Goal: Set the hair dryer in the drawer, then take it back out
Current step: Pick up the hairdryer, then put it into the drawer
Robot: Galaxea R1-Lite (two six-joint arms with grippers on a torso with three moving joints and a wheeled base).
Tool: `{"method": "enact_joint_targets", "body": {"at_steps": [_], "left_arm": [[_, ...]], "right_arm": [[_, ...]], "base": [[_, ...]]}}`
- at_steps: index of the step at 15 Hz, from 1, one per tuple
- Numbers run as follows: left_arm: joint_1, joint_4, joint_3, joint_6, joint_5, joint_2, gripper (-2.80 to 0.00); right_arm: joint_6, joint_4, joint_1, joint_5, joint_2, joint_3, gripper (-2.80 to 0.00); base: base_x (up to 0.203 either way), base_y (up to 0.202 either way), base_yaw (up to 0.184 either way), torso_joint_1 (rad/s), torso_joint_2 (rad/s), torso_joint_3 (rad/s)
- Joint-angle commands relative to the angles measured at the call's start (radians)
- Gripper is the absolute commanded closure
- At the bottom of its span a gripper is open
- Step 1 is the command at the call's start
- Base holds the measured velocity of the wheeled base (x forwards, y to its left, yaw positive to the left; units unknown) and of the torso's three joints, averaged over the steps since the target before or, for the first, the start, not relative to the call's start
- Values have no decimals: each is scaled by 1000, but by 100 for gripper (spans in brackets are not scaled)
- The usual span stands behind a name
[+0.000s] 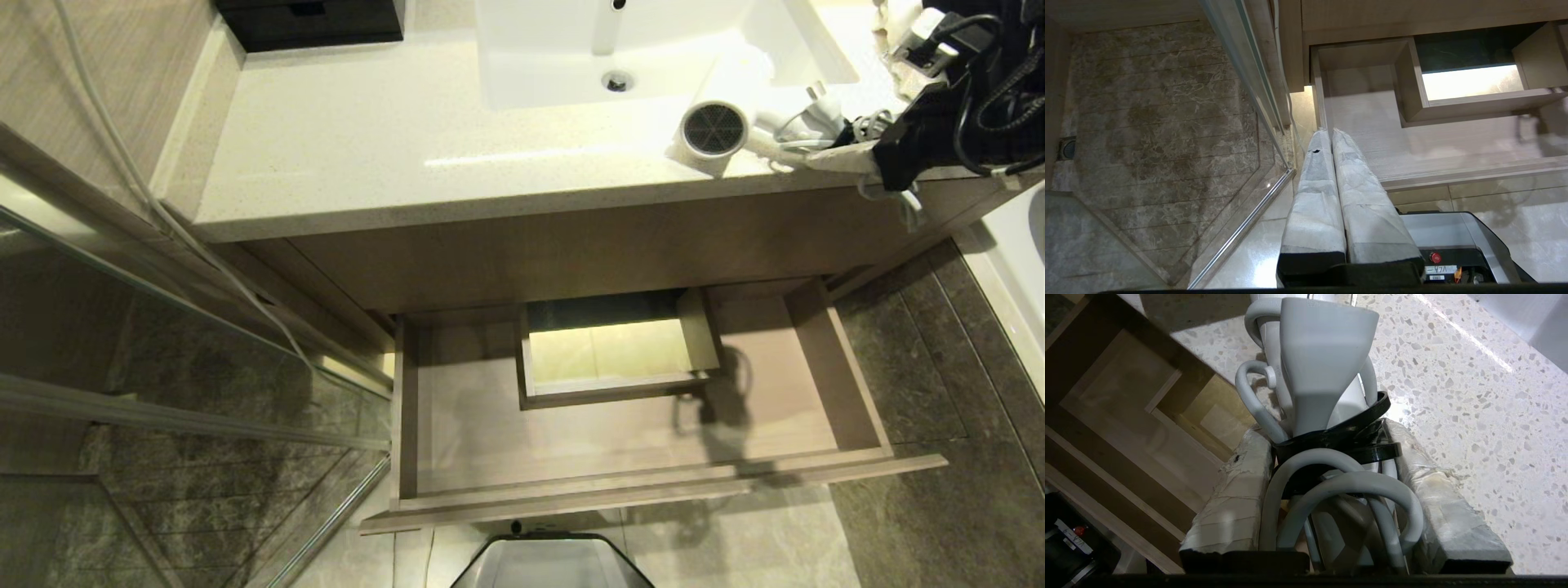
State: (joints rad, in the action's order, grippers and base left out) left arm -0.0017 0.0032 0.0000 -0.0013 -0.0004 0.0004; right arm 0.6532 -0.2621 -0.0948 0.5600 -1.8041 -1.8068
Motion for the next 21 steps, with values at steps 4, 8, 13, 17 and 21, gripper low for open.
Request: {"method": "enact_joint_targets", "body": {"at_steps": [4,8,13,17,21], "left_arm": [[0,0,1,0,0,0,0],[0,0,2,0,0,0,0],[0,0,2,0,0,0,0],[0,0,2,0,0,0,0],[0,0,2,0,0,0,0]], "right_arm": [[0,1,-20,1,113,62,0],[0,-18,-35,-23,196,113,0],[3,-85,-45,-35,267,127,0],[4,-125,-46,-47,336,169,0],[6,-146,-46,-63,407,227,0]], "base": [[0,0,0,0,0,0],[0,0,0,0,0,0],[0,0,0,0,0,0],[0,0,0,0,0,0],[0,0,0,0,0,0]]}}
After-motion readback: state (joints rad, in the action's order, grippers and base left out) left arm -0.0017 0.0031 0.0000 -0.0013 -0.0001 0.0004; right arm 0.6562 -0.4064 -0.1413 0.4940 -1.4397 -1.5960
